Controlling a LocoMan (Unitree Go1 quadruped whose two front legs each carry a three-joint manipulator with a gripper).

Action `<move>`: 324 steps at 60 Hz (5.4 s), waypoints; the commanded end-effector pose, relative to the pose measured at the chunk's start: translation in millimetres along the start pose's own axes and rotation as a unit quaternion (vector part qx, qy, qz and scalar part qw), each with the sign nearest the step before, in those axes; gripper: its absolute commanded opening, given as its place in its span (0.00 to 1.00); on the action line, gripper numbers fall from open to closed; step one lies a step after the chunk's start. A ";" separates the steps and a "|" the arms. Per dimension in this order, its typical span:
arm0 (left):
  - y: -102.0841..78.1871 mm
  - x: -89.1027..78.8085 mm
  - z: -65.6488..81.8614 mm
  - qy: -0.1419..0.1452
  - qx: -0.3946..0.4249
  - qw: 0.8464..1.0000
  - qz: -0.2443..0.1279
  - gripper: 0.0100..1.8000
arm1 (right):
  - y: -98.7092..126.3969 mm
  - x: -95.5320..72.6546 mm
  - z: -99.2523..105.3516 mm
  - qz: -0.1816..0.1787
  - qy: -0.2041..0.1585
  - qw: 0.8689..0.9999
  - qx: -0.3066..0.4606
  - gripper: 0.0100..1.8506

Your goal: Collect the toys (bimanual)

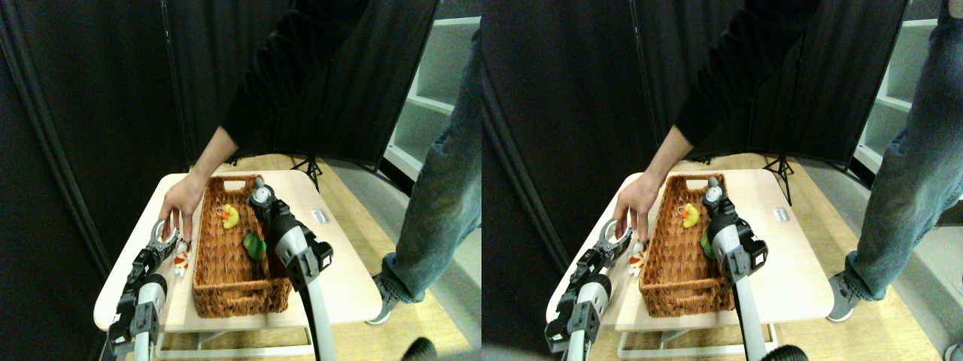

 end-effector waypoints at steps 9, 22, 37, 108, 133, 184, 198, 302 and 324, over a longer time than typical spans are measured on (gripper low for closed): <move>-5.9 0.3 3.2 -0.013 0.003 1.000 -0.017 0.14 | -9.3 10.6 -7.0 0.020 -0.006 1.000 0.009 0.03; -6.3 3.2 3.1 -0.010 0.001 1.000 -0.016 0.14 | -16.9 6.2 0.0 -0.011 0.021 0.998 0.059 0.32; -6.2 5.9 3.2 0.000 0.005 1.000 -0.022 0.15 | -15.0 2.8 8.5 -0.009 0.010 1.000 0.026 0.57; -0.9 43.7 -14.2 0.040 -0.030 0.998 -0.031 0.30 | -57.3 -29.8 81.8 -0.025 -0.192 0.981 -0.011 0.00; 8.0 36.7 -18.8 0.031 -0.055 0.998 -0.007 0.43 | -54.0 -21.5 77.0 -0.025 -0.199 0.980 -0.013 0.00; 53.1 35.2 -36.0 -0.006 -0.105 0.994 0.020 0.34 | -52.2 -17.0 73.9 -0.020 -0.189 0.982 0.018 0.00; 54.3 37.1 -34.3 -0.035 -0.084 0.995 0.035 0.19 | -50.8 -17.1 73.4 -0.019 -0.189 0.981 0.047 0.00; -105.1 66.0 -91.9 0.127 -0.041 0.990 -0.037 0.10 | -58.9 -32.8 80.5 -0.005 -0.196 0.976 0.095 0.00; -102.9 59.7 -76.3 0.153 -0.056 0.987 -0.008 0.59 | -60.2 -29.4 81.8 -0.007 -0.192 0.978 0.078 0.00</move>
